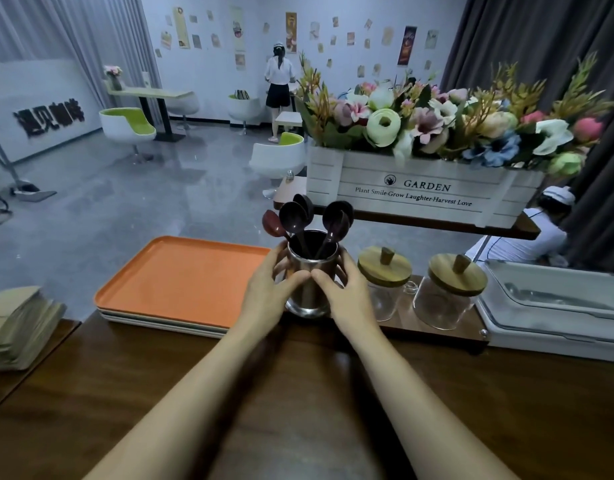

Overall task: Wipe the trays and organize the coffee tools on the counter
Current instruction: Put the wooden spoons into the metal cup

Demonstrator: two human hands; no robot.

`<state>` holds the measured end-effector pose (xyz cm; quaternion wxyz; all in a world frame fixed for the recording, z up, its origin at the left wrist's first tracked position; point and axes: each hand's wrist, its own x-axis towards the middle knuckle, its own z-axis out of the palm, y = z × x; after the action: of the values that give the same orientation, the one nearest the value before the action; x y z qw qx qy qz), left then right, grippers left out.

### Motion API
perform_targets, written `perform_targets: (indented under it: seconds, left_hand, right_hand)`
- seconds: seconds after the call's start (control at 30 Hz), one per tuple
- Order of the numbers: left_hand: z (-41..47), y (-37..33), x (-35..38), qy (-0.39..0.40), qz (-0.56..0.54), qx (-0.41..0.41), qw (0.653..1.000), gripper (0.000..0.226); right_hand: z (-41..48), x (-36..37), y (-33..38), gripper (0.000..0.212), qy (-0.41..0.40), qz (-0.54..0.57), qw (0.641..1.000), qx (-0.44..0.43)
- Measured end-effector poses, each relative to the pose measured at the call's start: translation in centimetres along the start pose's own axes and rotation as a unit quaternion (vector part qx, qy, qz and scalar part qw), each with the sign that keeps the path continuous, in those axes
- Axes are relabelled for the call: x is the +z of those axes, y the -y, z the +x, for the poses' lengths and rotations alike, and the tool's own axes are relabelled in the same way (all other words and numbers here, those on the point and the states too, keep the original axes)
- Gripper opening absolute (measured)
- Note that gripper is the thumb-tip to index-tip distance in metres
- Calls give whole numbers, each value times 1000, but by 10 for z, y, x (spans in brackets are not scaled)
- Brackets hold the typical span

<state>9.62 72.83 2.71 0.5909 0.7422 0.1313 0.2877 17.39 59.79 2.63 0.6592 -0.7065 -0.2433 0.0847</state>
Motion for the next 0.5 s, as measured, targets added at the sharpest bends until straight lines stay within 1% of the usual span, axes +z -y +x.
perform_targets:
  seconds: [0.1,0.5]
  left_hand:
    - [3,2,-2,5,14,-4,1000,65]
    - [-2,5,-2,15,78,-28,996,70]
  right_hand:
    - [0,0,-1,51,2,8,1000,-4]
    - [-9,2,-3,62,1,-21,1000,17]
